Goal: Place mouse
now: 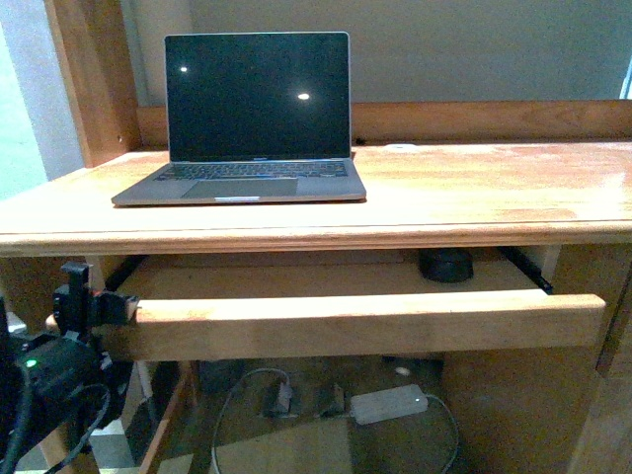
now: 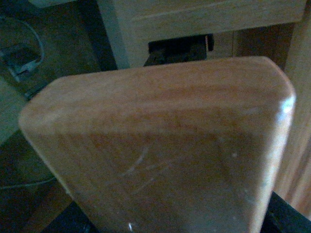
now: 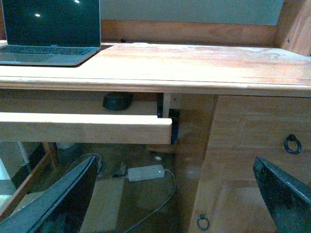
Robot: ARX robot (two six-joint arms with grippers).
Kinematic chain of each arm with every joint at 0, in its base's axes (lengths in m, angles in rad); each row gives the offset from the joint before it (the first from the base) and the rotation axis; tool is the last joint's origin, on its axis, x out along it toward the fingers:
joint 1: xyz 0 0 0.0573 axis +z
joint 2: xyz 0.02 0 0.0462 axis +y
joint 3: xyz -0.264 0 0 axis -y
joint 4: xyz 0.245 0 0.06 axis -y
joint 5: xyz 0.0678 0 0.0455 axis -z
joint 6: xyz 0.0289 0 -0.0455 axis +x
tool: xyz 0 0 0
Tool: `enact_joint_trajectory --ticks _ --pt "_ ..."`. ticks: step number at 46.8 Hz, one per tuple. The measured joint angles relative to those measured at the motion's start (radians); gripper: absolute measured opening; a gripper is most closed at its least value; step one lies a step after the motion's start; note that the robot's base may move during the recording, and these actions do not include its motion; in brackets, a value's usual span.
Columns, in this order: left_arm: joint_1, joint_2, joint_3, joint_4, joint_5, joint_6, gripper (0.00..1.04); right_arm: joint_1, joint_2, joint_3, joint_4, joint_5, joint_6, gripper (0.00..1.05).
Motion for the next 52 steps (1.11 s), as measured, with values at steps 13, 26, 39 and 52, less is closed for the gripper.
enact_joint_trajectory --ticks 13,26,39,52 --pt "-0.006 -0.254 -0.233 -0.181 0.038 0.019 0.6 0.0 0.0 0.0 0.0 0.0 0.0 0.98" --pt "-0.063 -0.475 -0.189 -0.658 0.062 0.49 0.99 0.0 0.0 0.0 0.0 -0.001 0.0 0.98" --pt "0.005 -0.651 -0.095 -1.082 0.066 0.799 0.98 0.0 0.0 0.0 0.0 0.0 0.0 0.98" --pt "0.047 -0.917 -0.001 -1.095 0.069 1.224 0.98 0.0 0.0 0.0 0.0 0.0 0.0 0.98"
